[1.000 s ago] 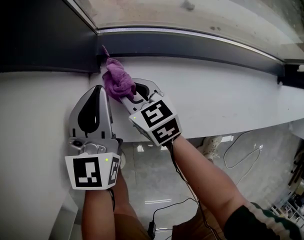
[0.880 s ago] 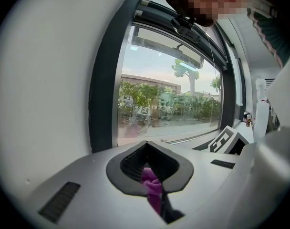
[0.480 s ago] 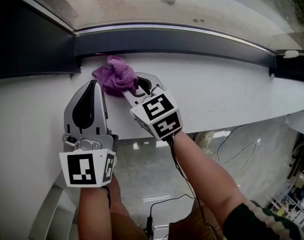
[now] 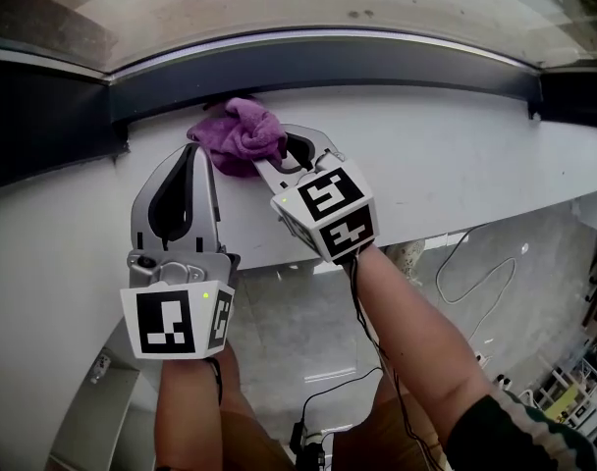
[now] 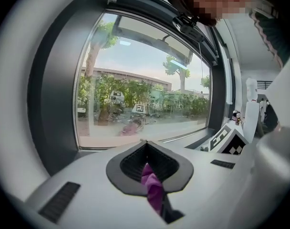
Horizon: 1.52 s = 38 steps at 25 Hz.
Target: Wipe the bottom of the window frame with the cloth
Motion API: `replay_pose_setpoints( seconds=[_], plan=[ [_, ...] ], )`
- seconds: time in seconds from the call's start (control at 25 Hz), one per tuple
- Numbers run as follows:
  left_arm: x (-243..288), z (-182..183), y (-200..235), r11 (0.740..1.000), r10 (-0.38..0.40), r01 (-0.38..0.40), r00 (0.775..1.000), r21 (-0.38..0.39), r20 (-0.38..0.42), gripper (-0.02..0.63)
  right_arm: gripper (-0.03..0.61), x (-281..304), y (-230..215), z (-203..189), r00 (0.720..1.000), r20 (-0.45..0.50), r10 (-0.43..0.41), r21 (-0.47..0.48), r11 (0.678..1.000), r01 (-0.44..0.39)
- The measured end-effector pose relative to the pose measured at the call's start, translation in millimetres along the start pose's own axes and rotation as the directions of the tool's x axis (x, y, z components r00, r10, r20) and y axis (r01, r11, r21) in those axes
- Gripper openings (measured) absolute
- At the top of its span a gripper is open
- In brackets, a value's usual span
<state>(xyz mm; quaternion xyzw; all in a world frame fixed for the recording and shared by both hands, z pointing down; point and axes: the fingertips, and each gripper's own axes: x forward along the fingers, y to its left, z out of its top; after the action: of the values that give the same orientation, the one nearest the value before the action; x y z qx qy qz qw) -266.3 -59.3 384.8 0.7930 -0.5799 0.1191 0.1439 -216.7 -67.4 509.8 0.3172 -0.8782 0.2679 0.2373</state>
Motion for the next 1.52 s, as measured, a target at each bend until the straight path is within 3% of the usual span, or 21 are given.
replay_pose_setpoints(
  seconds=[0.52, 1.52],
  plan=[
    [31, 5, -55, 0.995, -0.075, 0.077, 0.997, 0.068, -0.026, 0.009, 0.118, -30, -41, -6, 0.999, 0.028, -0.043, 0.049, 0.998, 0.042],
    [76, 1, -155, 0.977, -0.197, 0.202, 0.978, 0.075, -0.069, 0.009, 0.118, -102, -126, -25, 0.984, 0.073, -0.164, 0.131, 0.979, 0.153]
  ],
)
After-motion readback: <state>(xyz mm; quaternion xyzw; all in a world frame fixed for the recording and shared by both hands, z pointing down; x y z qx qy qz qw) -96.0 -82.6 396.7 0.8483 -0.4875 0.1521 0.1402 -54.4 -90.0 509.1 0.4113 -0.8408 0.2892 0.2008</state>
